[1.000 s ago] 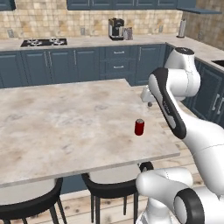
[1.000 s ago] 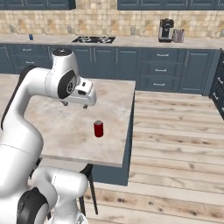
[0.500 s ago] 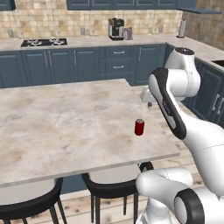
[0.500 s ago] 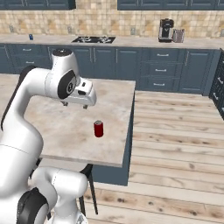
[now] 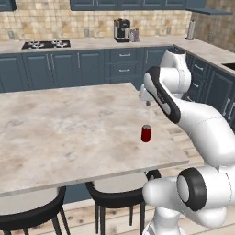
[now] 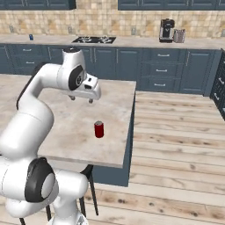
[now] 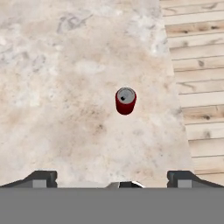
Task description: Four empty soda cans are scattered around the kitchen. Gather all the cans and cluster them next to the stove for recycling.
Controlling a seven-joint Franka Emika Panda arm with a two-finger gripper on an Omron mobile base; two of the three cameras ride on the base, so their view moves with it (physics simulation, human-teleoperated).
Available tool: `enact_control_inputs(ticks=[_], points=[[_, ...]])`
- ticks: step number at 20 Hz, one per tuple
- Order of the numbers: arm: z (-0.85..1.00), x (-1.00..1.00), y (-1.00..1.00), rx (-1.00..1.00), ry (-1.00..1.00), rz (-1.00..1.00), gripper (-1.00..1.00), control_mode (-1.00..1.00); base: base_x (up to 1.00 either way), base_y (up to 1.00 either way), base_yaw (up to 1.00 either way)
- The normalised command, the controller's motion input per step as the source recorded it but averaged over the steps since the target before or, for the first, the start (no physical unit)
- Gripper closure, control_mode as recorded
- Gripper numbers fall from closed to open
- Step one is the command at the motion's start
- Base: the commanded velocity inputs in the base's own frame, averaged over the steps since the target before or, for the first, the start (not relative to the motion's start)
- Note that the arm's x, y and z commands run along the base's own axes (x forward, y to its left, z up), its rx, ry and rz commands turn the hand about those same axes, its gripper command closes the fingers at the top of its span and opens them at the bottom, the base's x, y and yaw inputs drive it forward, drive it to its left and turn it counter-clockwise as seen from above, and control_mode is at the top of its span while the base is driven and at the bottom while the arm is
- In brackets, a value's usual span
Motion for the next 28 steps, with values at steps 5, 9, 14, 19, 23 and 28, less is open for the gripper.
enact_control_inputs(ticks=[5,9,14,19,23,28], points=[[-0.03,0.49,-0.09,0.01,0.02,0.03,-1.00,-1.00,0.00,0.00,0.00],[-0.24,0.44,0.03,-0.10,-0.01,-0.01,-1.00,-1.00,0.00,0.00,0.00],[-0.54,0.13,0.04,-0.08,0.00,-0.03,-1.00,-1.00,0.00,0.00,0.00],[-0.82,0.03,0.00,0.01,0.00,-0.01,-1.00,-1.00,0.00,0.00,0.00],[-0.35,0.03,0.00,0.09,0.00,-0.05,-1.00,-1.00,0.00,0.00,0.00],[-0.36,0.17,0.00,0.01,0.01,-0.08,-1.00,-1.00,0.00,0.00,0.00]])
